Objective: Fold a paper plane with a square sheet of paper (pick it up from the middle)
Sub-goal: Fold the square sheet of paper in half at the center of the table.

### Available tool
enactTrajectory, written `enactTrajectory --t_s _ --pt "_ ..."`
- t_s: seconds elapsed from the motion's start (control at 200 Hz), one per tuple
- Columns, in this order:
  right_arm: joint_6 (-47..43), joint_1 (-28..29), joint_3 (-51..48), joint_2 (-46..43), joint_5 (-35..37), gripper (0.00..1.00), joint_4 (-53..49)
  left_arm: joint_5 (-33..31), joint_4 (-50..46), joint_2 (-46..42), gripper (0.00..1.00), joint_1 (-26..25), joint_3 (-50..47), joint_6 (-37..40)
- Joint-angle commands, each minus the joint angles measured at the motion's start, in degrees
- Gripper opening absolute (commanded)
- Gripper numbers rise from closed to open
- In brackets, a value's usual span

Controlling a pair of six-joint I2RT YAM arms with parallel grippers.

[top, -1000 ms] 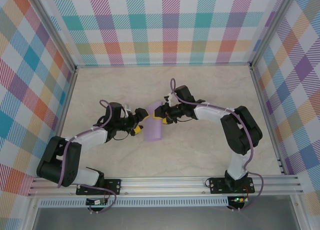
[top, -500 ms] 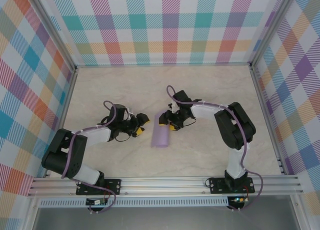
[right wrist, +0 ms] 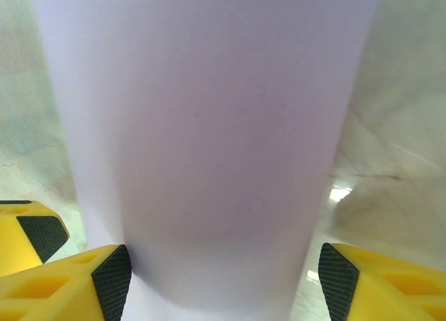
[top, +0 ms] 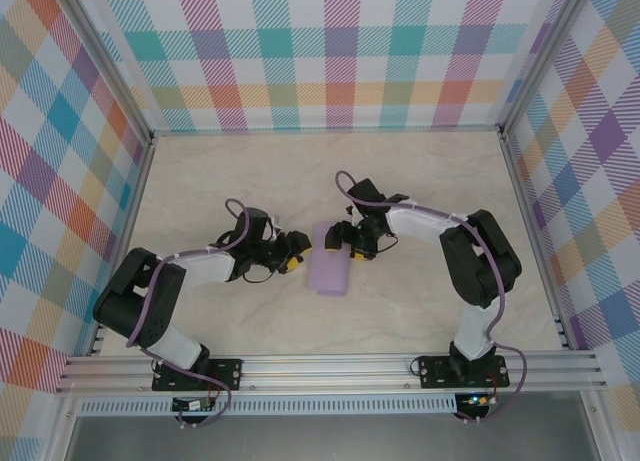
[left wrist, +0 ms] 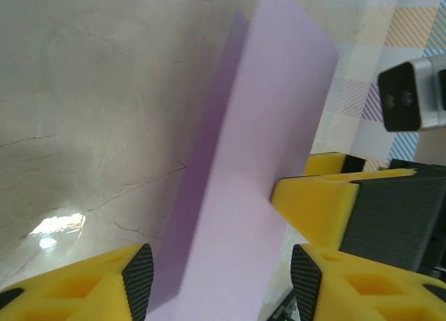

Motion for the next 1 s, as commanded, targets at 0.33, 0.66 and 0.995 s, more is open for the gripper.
enactTrajectory --t_s 0.33,0.66,0.995 --pt "5.10 -0.12 -2.73 0.01 7.13 0.60 -4.60 -4.95 6.18 1.15 0.51 -2.83 1.08 -0.04" --pt "9.01 -0.11 -3.34 3.72 5.43 0.67 -2.25 -6.32 4.96 0.52 0.54 -4.08 2.64 2.84" --pt "11.94 1.28 -2.88 9.36 10.54 0.73 -4.77 -4.71 3.92 2.58 0.49 -4.96 5.06 3.54"
